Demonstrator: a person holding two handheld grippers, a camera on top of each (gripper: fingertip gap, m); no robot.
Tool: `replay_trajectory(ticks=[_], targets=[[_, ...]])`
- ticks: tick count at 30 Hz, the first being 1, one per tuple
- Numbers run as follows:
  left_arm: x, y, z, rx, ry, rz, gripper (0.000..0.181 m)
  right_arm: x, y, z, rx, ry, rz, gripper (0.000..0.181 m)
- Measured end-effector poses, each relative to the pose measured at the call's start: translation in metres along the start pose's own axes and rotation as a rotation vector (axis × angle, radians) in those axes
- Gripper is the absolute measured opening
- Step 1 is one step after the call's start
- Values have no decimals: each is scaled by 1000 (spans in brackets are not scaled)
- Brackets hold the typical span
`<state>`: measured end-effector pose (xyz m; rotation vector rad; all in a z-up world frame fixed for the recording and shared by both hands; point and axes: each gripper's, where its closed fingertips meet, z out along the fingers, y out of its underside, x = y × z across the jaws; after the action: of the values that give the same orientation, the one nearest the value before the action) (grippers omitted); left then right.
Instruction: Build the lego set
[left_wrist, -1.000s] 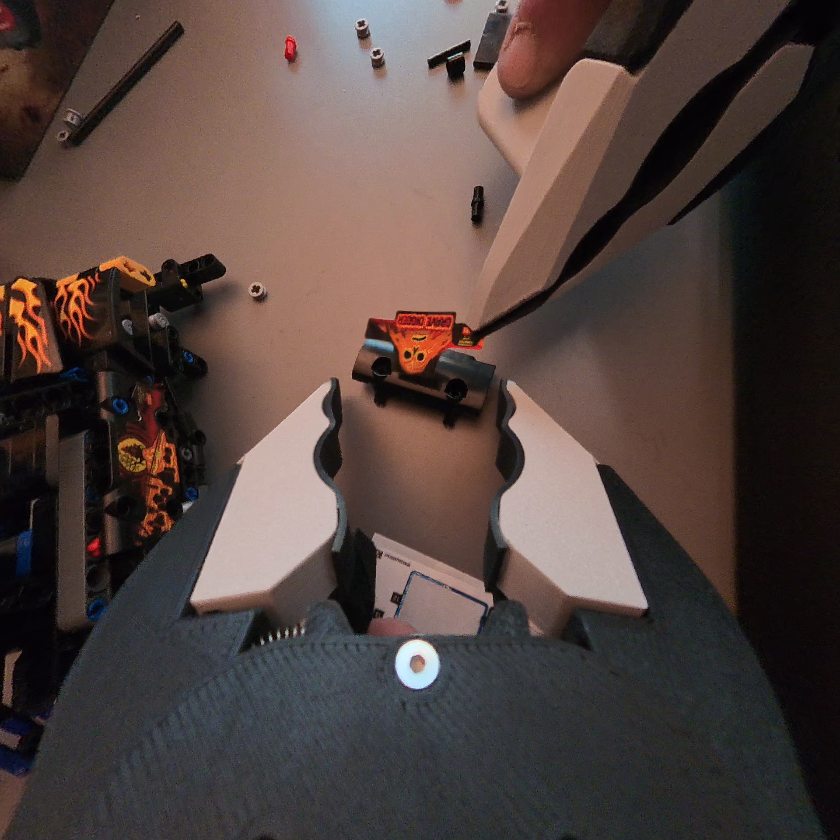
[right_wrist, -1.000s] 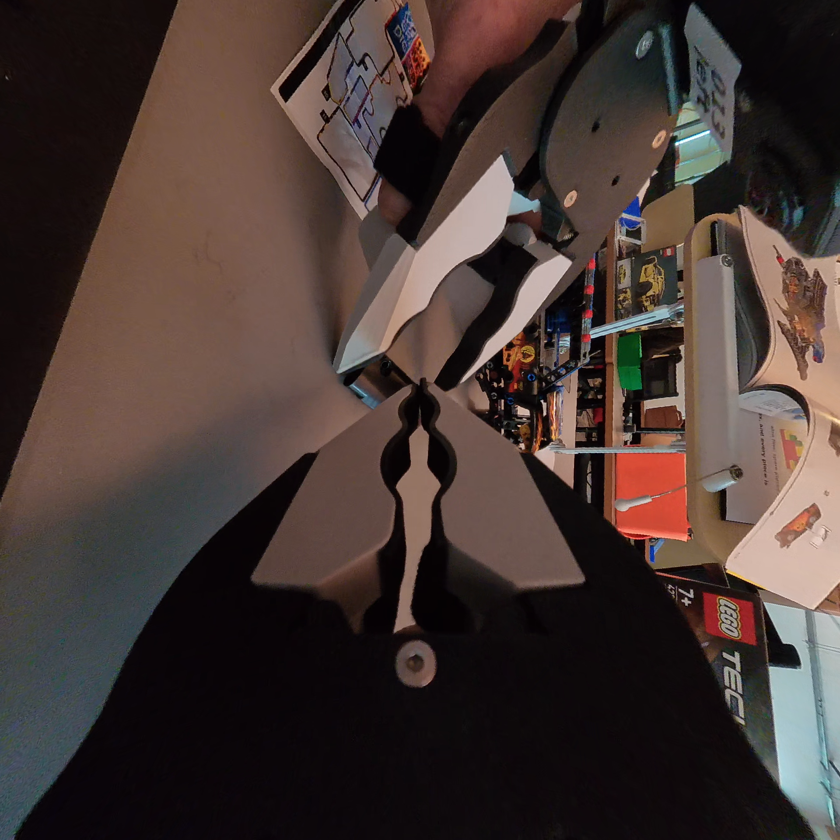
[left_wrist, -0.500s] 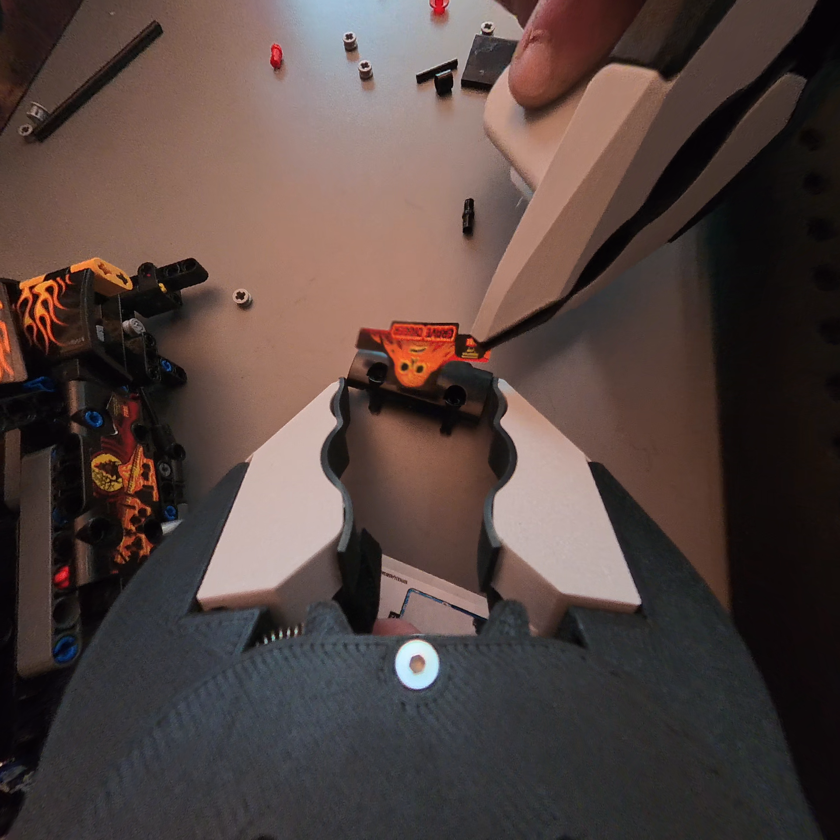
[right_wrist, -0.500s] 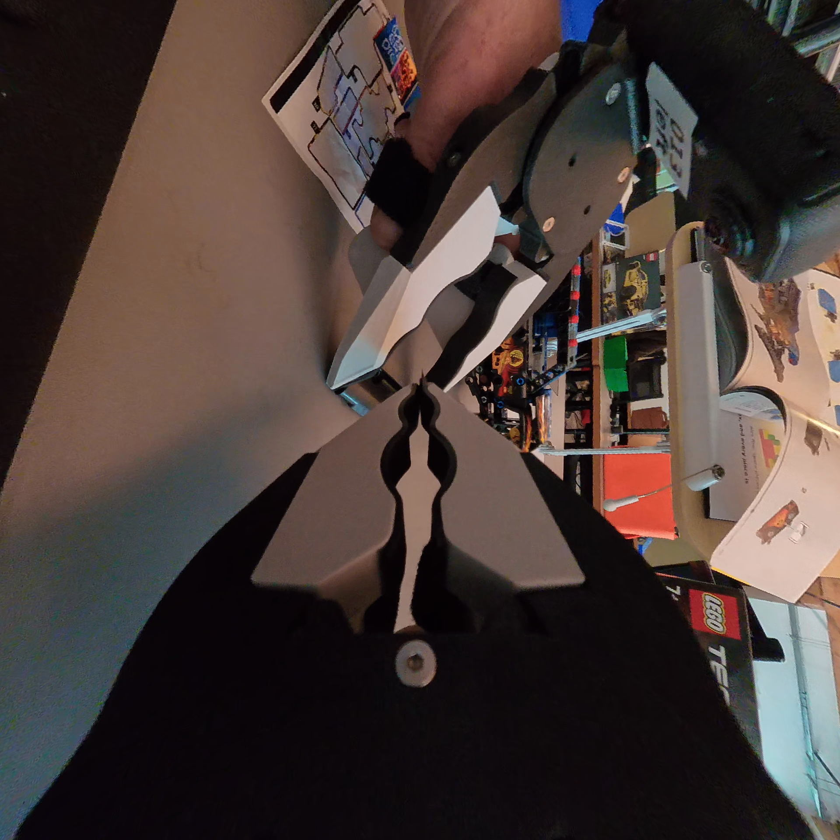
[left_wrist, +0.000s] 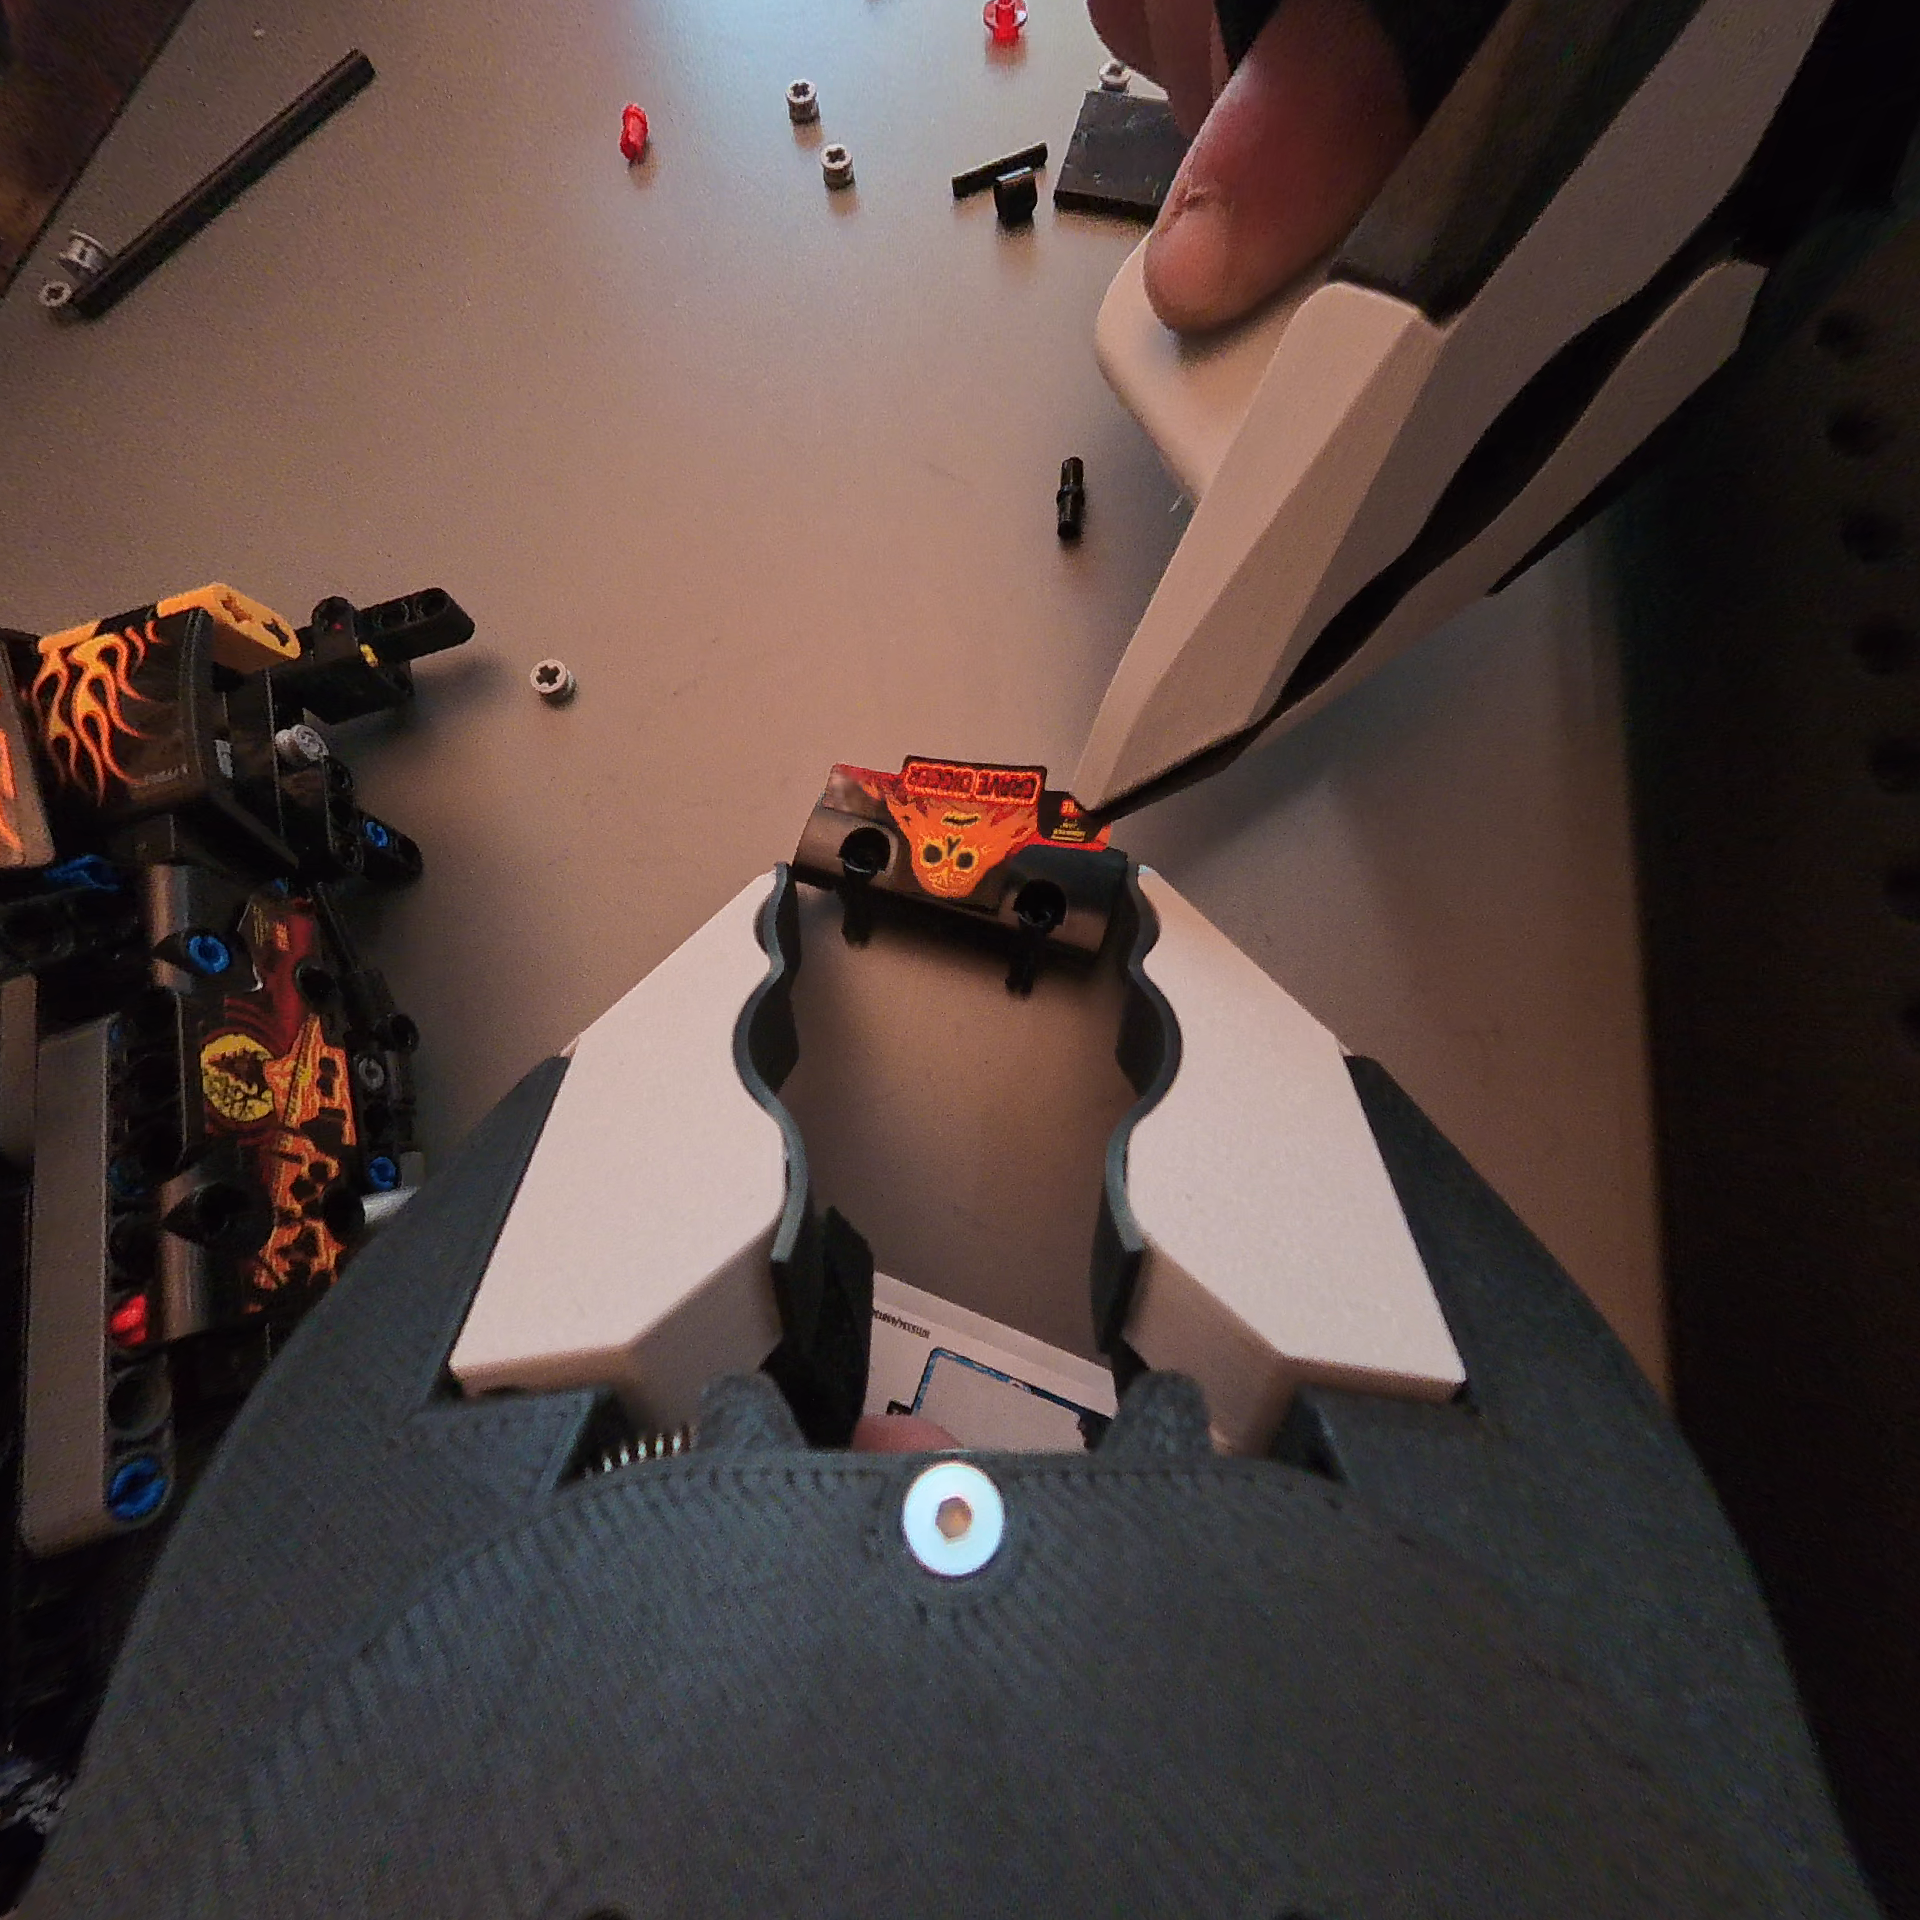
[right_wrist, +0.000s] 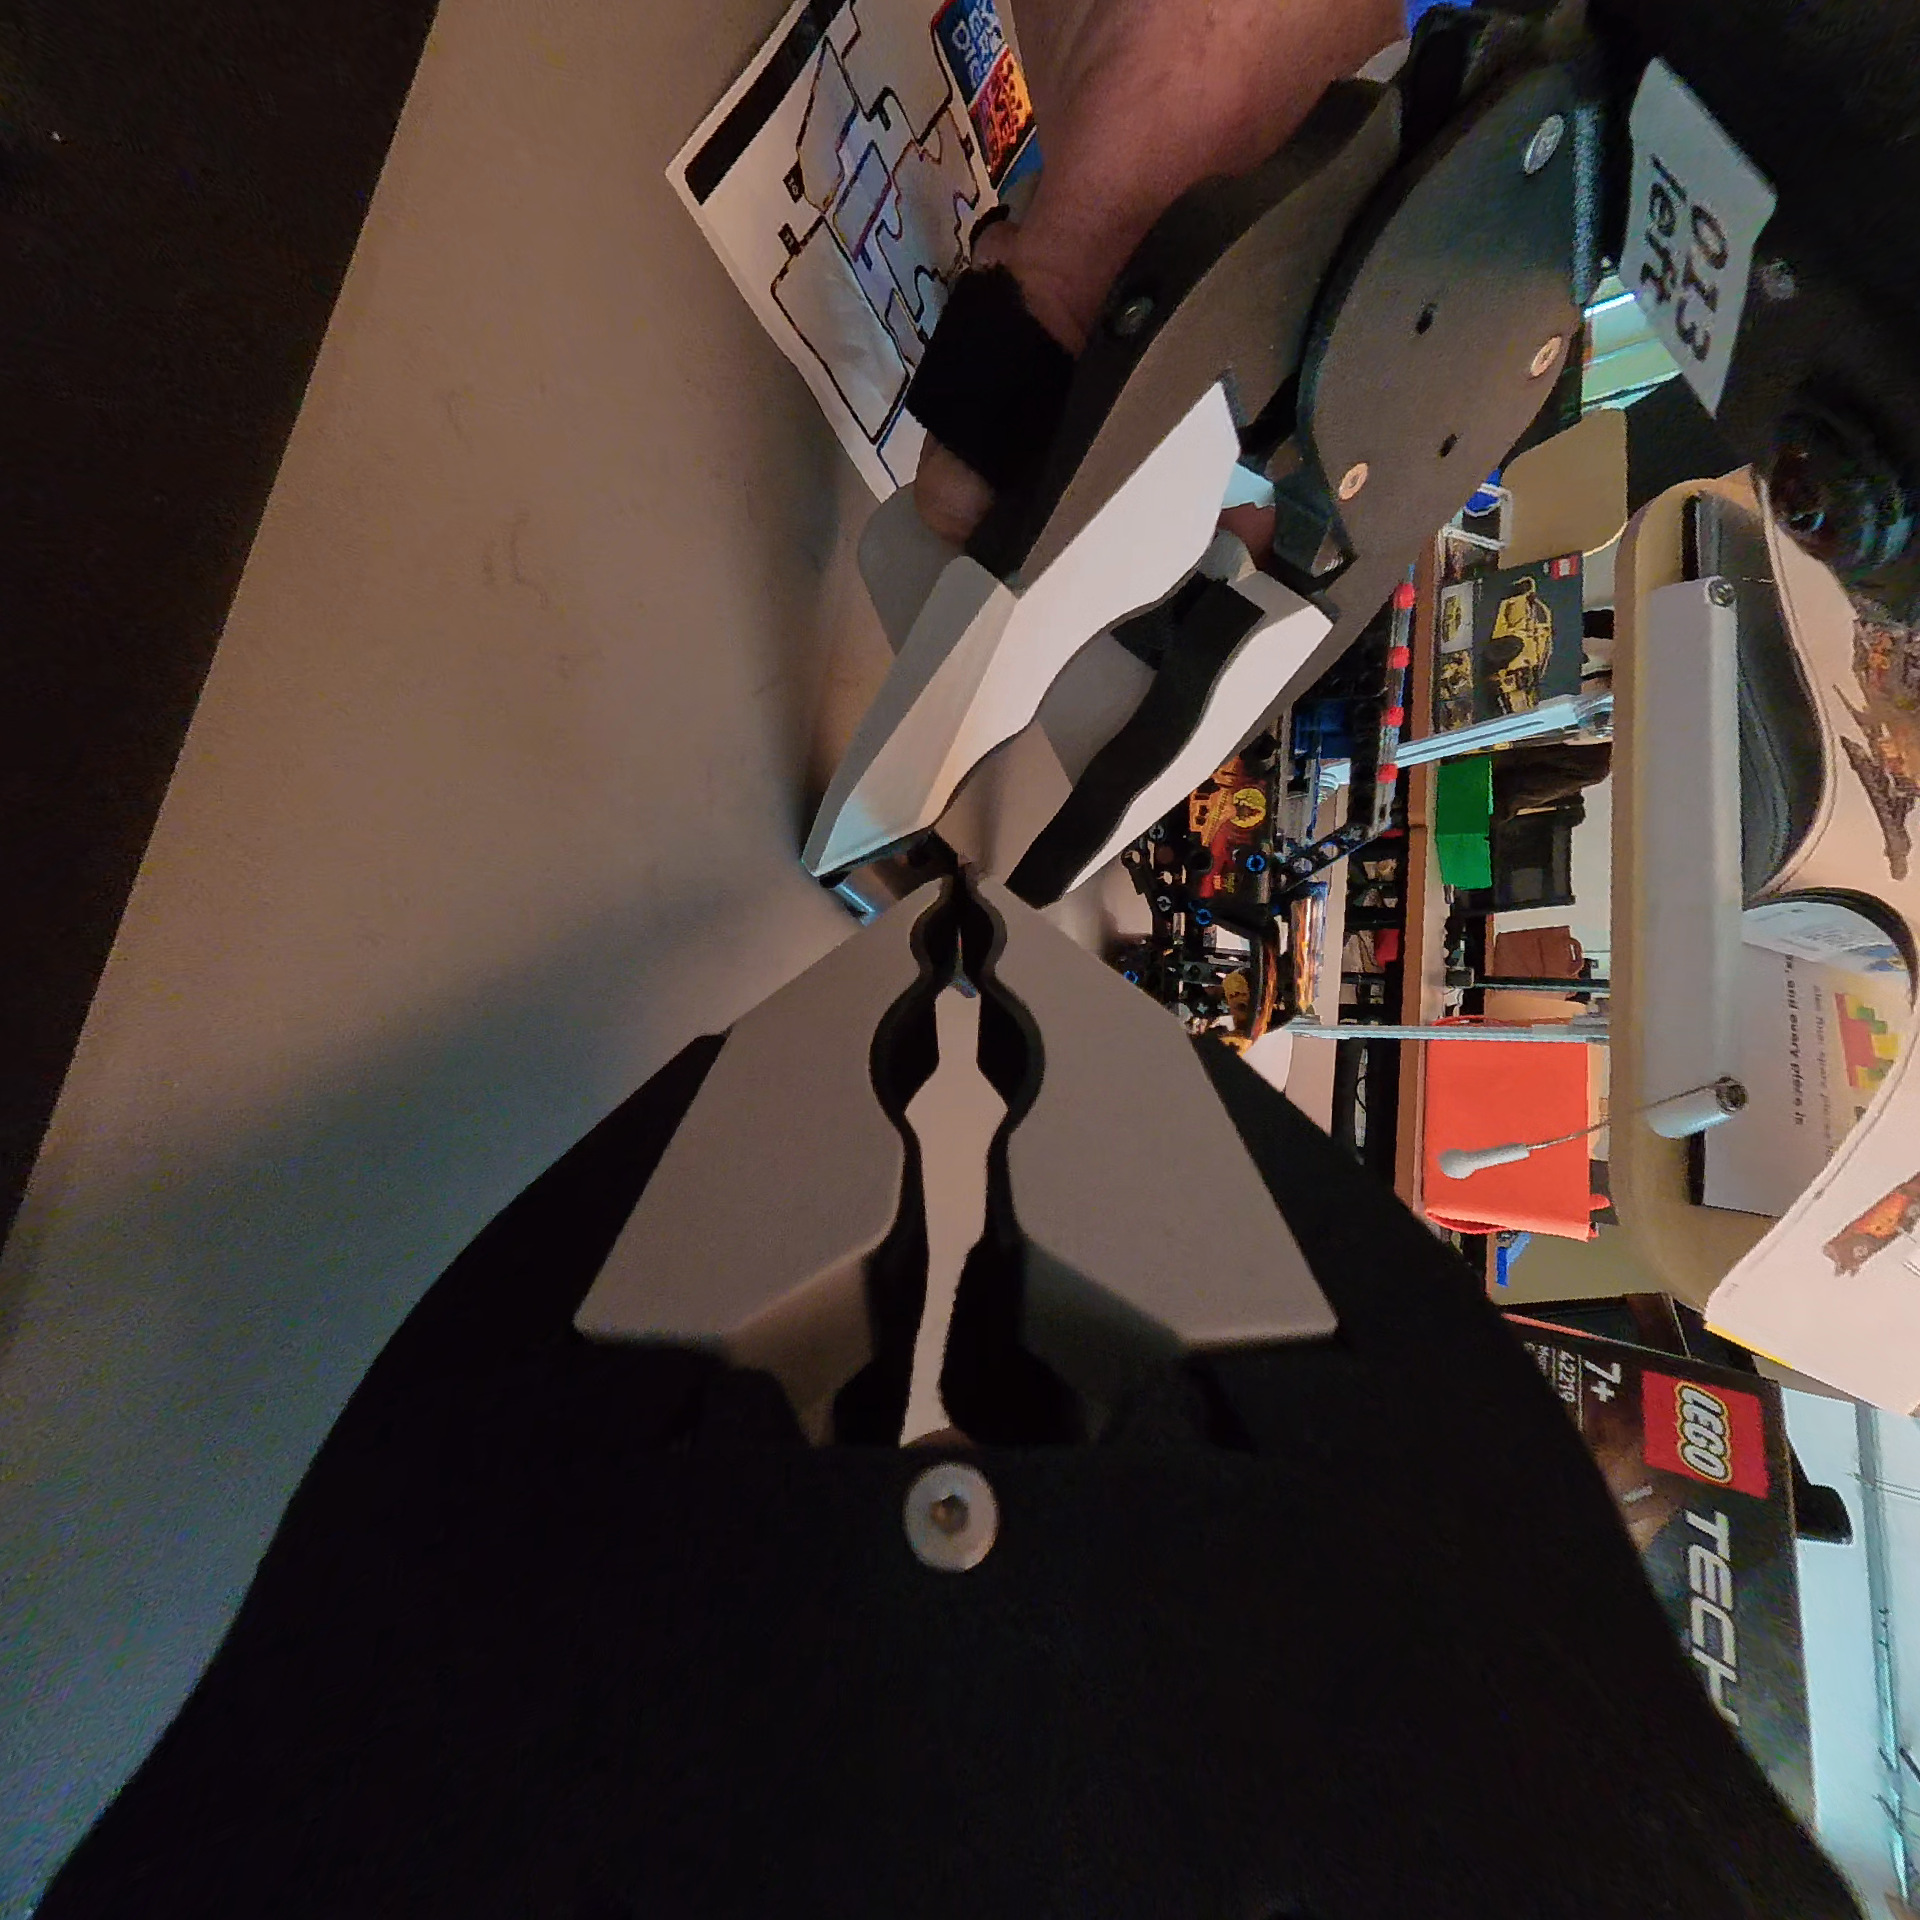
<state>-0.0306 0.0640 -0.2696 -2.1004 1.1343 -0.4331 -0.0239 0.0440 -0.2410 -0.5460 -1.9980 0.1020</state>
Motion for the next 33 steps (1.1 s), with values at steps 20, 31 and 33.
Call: replay_trajectory(ticks=[20,31,33], targets=[[0,0,0,2,4,-5,60,-9,-1,3,-4,-44,10,0],[0,0,0,2,6,-9,60,-13,0,7,-5,-76,41,0],[0,0,0,2,6,-11,60,-14,1,7,-4,-88,56,0]])
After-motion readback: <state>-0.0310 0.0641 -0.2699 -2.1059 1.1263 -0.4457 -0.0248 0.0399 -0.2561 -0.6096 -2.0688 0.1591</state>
